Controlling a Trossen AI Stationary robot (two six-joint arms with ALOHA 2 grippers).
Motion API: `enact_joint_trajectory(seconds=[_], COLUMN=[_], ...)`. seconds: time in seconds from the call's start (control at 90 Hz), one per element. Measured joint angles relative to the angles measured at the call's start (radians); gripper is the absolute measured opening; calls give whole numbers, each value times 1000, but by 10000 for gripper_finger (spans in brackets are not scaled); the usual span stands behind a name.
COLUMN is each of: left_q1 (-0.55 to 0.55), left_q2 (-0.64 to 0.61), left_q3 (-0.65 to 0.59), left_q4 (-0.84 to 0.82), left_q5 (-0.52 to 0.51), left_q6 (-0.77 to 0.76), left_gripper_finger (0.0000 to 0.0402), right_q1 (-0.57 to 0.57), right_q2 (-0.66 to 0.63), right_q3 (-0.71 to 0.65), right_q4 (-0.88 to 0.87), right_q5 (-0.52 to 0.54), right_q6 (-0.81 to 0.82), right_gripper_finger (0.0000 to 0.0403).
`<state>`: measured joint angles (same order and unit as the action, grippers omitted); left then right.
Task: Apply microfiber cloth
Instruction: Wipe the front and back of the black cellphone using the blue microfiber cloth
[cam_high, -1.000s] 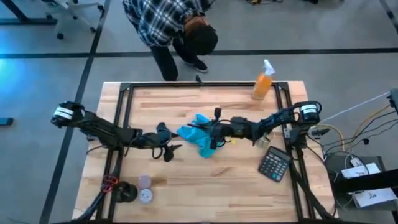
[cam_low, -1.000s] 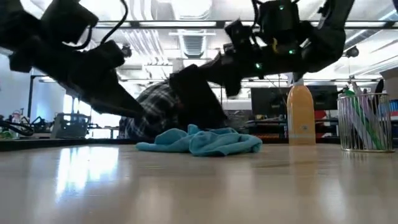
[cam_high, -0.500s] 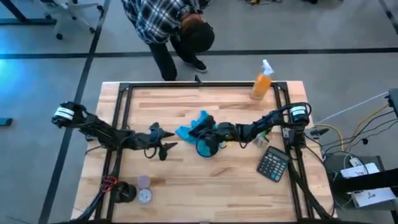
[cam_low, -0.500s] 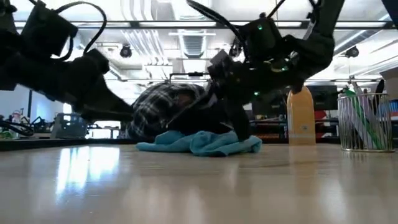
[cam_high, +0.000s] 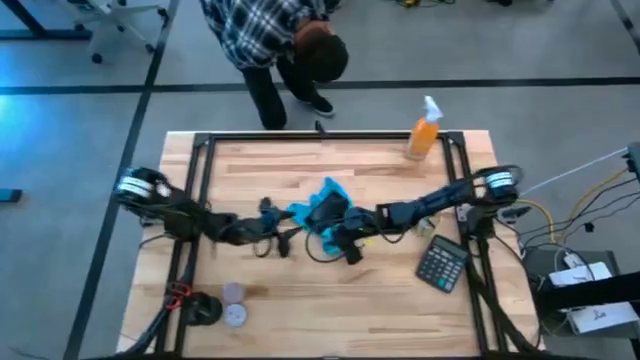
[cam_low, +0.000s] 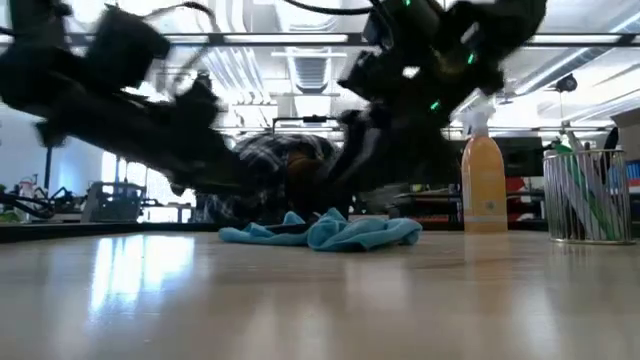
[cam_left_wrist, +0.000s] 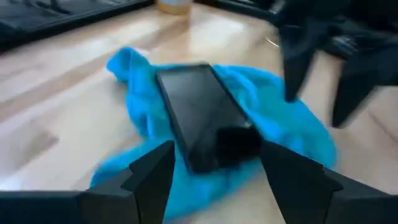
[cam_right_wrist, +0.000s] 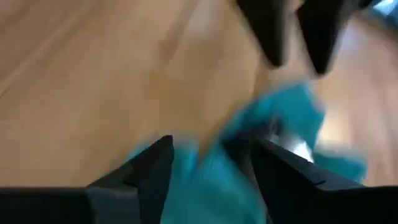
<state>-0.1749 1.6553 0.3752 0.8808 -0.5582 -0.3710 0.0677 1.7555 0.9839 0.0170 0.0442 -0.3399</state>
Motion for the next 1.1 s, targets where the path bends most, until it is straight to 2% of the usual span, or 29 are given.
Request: enact_joint_trajectory(seconds=[0.144, 0.278, 0.356, 0.422, 0.5, 0.544, 0.633, 0.722, 0.9, 1.1], left_q1=[27, 45, 50, 50, 55, 55, 56, 56, 58, 57], left_q2=[76, 140, 188, 224, 259, 273, 276, 264, 244, 253], left_q3=[93, 155, 184, 190, 194, 194, 191, 186, 183, 186], left_q4=[13, -10, -43, -58, -41, -30, -35, -52, -112, -150], left_q5=[35, 34, 27, 9, -4, -13, -14, -8, 12, 22], left_q6=[39, 21, -6, -32, -62, -70, -77, -73, -56, -29], left_gripper_finger=[208, 200, 196, 194, 191, 189, 187, 187, 186, 186], right_q1=[-3, -9, -19, -21, -20, -19, -22, -19, -18, -41], right_q2=[-39, -70, -72, -76, -50, -34, 28, 72, 94, 35], right_q3=[63, 63, 32, -12, -46, -69, -73, -66, -19, 50], right_q4=[-275, -468, -433, -450, -299, -288, -175, -139, -138, -155], right_q5=[2, 91, 107, 80, 60, 61, 93, 157, 189, 216], right_q6=[102, 232, 342, 430, 486, 507, 500, 445, 325, 206], right_gripper_finger=[215, 209, 205, 202, 198, 195, 180, 147, 21, 3])
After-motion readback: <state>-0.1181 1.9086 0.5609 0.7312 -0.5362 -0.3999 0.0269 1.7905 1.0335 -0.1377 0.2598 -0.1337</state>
